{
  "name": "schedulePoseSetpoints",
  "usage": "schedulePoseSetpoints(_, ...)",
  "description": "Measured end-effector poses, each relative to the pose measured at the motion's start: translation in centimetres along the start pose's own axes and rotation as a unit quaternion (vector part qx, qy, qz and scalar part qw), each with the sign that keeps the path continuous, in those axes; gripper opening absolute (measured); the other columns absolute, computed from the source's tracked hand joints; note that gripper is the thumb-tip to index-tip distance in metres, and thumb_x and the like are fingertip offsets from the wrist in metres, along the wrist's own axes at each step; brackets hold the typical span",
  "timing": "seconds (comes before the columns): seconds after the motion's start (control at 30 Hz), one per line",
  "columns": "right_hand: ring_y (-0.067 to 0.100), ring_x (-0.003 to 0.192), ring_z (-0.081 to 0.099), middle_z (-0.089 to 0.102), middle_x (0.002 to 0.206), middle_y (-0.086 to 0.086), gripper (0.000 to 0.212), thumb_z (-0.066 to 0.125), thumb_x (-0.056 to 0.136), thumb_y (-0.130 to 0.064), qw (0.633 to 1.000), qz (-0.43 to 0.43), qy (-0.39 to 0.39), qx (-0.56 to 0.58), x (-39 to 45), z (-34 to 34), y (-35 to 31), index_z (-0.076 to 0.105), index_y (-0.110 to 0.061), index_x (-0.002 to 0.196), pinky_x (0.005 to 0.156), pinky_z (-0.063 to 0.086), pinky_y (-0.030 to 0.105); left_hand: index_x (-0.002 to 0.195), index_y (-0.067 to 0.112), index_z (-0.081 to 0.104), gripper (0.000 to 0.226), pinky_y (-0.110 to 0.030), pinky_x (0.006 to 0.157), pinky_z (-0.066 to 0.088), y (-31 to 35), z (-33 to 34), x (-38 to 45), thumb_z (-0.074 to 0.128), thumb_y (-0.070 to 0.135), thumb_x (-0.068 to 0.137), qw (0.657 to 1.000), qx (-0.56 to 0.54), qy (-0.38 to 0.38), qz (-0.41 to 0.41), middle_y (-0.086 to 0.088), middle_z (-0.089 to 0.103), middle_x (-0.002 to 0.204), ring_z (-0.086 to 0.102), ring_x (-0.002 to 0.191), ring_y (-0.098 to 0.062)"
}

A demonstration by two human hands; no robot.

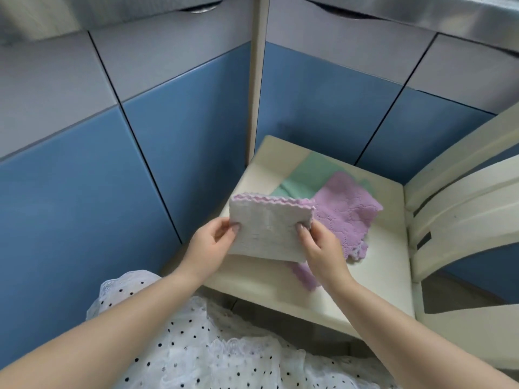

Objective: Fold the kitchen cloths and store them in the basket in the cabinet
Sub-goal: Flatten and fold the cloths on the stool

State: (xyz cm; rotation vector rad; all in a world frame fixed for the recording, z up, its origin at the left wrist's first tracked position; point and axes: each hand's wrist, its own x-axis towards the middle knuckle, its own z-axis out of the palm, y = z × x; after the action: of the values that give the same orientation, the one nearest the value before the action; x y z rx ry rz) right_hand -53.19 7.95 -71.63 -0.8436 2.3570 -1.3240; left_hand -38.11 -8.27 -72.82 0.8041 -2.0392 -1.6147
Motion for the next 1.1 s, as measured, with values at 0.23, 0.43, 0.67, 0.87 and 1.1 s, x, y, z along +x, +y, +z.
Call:
schedulePoseSetpoints(0.23, 0.020, 0.066, 0.042, 0.043, 0.060, -0.007, 0.036, 0.042, 0.097, -0.028, 0.992, 0.070, -0.006, -0.102, 6.2, 0.9, -0.5, 0.037, -0.020, 0.062, 0.052, 0.023, 0.033, 0.147, 0.027, 0.023, 0.064, -0.020, 0.097, 0.045, 0.3, 2.2, 4.4, 0.057, 0.020, 0.093, 0.997, -0.071, 0.007, -0.041, 0.001, 0.055, 0.134, 0.054, 0.119, -0.005)
schedulePoseSetpoints(0.43, 0.026, 0.075, 0.046, 0.052, 0.073, 0.005, 0.038, 0.043, 0.096, -0.028, 0.980, 0.118, -0.027, -0.159, 8.0, 1.3, 0.2, 0.038, -0.018, 0.060, 0.061, 0.026, 0.031, 0.137, 0.019, 0.047, 0.047, -0.019, 0.104, 0.032, -0.7, 3.0, 6.5, 0.059, 0.014, 0.091, 0.997, 0.055, 0.020, -0.055, 0.005, 0.049, 0.140, 0.045, 0.128, -0.009)
schedulePoseSetpoints(0.67, 0.027, 0.072, 0.051, 0.045, 0.057, 0.001, 0.039, 0.049, 0.094, -0.032, 0.973, 0.158, -0.058, -0.158, 9.0, 1.2, 0.8, 0.040, -0.017, 0.059, 0.059, 0.033, 0.031, 0.128, 0.017, 0.057, 0.039, -0.019, 0.095, 0.034, -0.7, 3.2, 7.2, 0.061, 0.020, 0.090, 0.990, 0.083, 0.036, -0.109, -0.003, 0.056, 0.132, 0.050, 0.116, -0.011)
schedulePoseSetpoints(0.87, 0.023, 0.109, 0.055, 0.063, 0.111, 0.002, 0.046, 0.049, 0.091, -0.048, 0.975, 0.114, -0.028, -0.189, 8.6, -1.1, 0.7, 0.053, -0.015, 0.123, 0.086, 0.042, 0.033, 0.133, 0.014, 0.051, 0.043, -0.035, 0.106, 0.031, 0.9, 3.2, 5.6, 0.054, 0.024, 0.091, 0.945, 0.310, 0.086, 0.065, -0.005, 0.044, 0.137, 0.040, 0.127, -0.025)
schedulePoseSetpoints(1.1, 0.017, 0.142, 0.021, 0.029, 0.152, 0.003, 0.050, 0.043, 0.088, -0.022, 0.936, -0.102, -0.095, -0.323, 6.8, 3.4, -1.0, 0.039, -0.019, 0.138, 0.112, 0.019, 0.046, 0.150, 0.014, 0.012, 0.056, -0.040, 0.118, -0.004, 0.5, 6.6, 6.8, 0.029, 0.024, 0.098, 0.830, 0.535, -0.084, 0.133, 0.000, 0.008, 0.159, 0.000, 0.146, -0.014)
